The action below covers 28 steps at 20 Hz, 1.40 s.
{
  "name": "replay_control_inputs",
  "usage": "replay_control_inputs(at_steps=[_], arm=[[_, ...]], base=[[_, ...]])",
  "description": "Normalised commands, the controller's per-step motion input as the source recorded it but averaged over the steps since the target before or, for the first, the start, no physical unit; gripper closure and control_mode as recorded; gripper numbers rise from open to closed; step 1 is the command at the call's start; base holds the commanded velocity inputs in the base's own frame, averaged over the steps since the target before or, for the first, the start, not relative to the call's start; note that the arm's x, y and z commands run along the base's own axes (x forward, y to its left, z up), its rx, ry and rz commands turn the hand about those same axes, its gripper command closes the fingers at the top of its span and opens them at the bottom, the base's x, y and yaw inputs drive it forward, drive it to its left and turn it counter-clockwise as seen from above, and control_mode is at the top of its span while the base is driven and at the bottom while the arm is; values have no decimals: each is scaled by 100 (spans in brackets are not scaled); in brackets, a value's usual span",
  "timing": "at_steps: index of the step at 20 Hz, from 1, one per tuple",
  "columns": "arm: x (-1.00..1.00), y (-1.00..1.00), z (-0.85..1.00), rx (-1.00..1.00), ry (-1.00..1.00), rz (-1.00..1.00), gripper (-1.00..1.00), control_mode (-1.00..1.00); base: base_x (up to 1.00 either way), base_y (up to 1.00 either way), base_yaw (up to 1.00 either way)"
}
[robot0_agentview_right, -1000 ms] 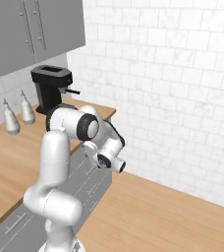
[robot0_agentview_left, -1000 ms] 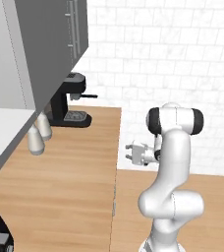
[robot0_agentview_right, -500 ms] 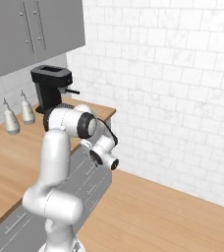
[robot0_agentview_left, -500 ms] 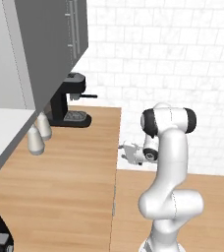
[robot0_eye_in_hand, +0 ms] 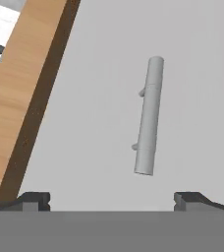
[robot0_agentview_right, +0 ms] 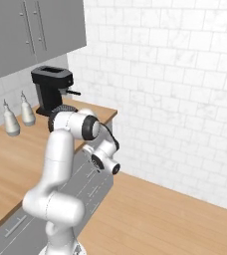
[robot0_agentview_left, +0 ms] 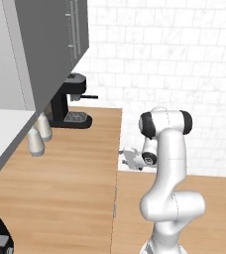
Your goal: Take a straw from the drawer in front and place it inside the glass cup on the dining counter.
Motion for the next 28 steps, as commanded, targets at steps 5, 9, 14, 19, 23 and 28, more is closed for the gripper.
replay_control_inputs(at_steps=[5,9,14,19,23,28], arm=[[35,3,-32,3,2,0,-100,-100],[49,12,-32,3,2,0,-100,-100],[52,13,-27,5,0,1,-100,-100],[37,25,-22,3,1,3,-100,-100],[2,46,-9,0,2,3,100,-100],[-3,5,-3,0,1,2,100,-100]], base=[[0,0,0],[0,0,0],[0,0,0],[0,0,0],[0,0,0],[0,0,0]])
